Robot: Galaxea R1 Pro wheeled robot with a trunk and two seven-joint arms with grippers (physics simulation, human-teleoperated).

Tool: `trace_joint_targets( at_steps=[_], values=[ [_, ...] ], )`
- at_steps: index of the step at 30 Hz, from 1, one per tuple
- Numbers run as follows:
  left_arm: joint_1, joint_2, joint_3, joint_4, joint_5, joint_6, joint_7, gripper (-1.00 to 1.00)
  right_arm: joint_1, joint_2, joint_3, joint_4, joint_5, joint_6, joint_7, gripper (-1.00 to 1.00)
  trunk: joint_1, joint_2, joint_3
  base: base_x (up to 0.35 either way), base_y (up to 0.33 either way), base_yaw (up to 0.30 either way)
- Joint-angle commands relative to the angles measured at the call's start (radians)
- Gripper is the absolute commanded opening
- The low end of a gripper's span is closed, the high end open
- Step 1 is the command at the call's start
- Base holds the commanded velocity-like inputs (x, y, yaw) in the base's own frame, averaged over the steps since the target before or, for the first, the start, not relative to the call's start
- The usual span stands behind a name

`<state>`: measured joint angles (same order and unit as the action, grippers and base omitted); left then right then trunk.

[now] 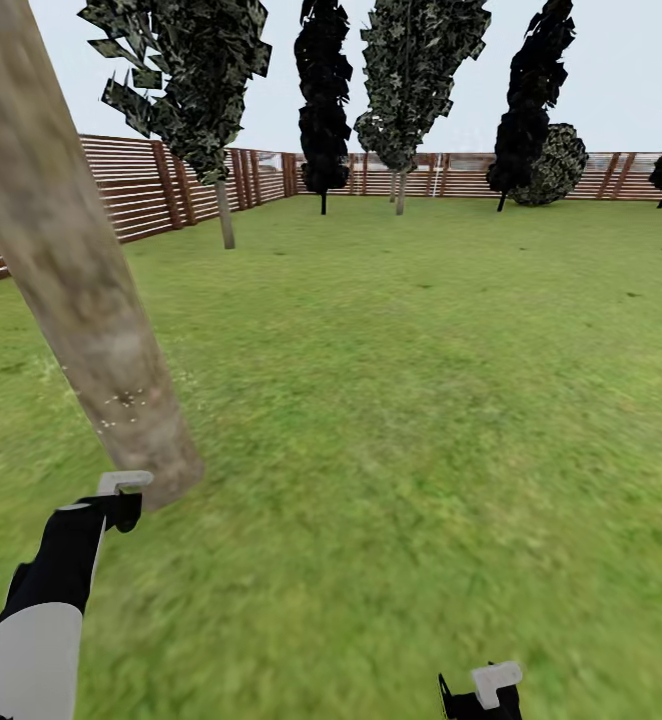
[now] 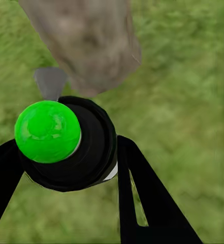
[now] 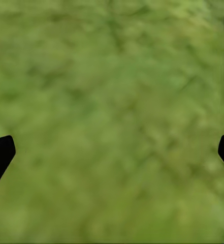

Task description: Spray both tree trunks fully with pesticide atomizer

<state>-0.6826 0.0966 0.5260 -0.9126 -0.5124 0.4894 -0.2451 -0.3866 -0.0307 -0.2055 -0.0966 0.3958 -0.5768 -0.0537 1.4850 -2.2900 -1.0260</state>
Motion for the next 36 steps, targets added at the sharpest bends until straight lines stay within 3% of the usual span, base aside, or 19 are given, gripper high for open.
trace_joint_targets(
  at_steps=[1,7,17,20,23,27,31,33,36],
  values=[
    [0.000,0.000,0.000,0.000,0.000,0.000,0.000,-1.00,0.000,0.000,0.000,0.000,0.000,0.000,0.000,1.00,0.000,0.000,0.000,0.094,-0.269,0.000],
    [0.000,0.000,0.000,0.000,0.000,0.000,0.000,-1.00,0.000,0.001,0.000,0.000,0.000,0.000,0.000,1.00,0.000,0.000,0.000,0.118,-0.267,0.037],
    [-0.001,0.006,0.001,-0.023,0.008,0.003,-0.007,-1.00,0.000,0.001,0.000,0.000,0.000,0.000,-0.001,1.00,0.000,0.000,0.000,0.171,-0.246,0.269],
    [-0.003,0.013,0.003,-0.087,0.010,0.047,-0.016,-1.00,0.000,0.000,0.000,0.000,0.000,0.000,-0.001,1.00,0.000,0.000,0.000,0.174,-0.244,0.277],
    [-0.003,0.014,0.000,-0.176,0.009,0.079,-0.084,-1.00,0.000,0.000,0.000,0.000,0.000,0.000,-0.001,1.00,0.000,0.000,0.000,0.181,-0.238,0.277],
    [-0.005,0.002,-0.010,-0.192,0.010,0.081,-0.099,-1.00,0.000,0.000,0.000,0.000,0.000,0.000,0.000,1.00,0.000,0.000,0.000,0.183,-0.236,0.277],
    [-0.005,0.019,-0.002,-0.195,0.010,0.082,-0.102,-1.00,0.000,0.000,0.000,0.000,0.000,0.000,0.000,1.00,0.000,0.000,0.000,0.194,-0.229,0.254],
    [-0.006,0.019,-0.012,-0.195,0.008,0.083,-0.103,-1.00,0.000,-0.003,0.000,0.001,0.000,0.000,0.000,1.00,0.000,0.000,0.000,0.222,-0.210,0.071],
    [-0.020,0.013,-0.100,-0.195,0.010,0.107,-0.100,-1.00,0.000,-0.004,0.000,0.001,0.001,0.000,0.001,1.00,0.000,0.000,0.000,0.232,-0.201,0.009]
  ],
)
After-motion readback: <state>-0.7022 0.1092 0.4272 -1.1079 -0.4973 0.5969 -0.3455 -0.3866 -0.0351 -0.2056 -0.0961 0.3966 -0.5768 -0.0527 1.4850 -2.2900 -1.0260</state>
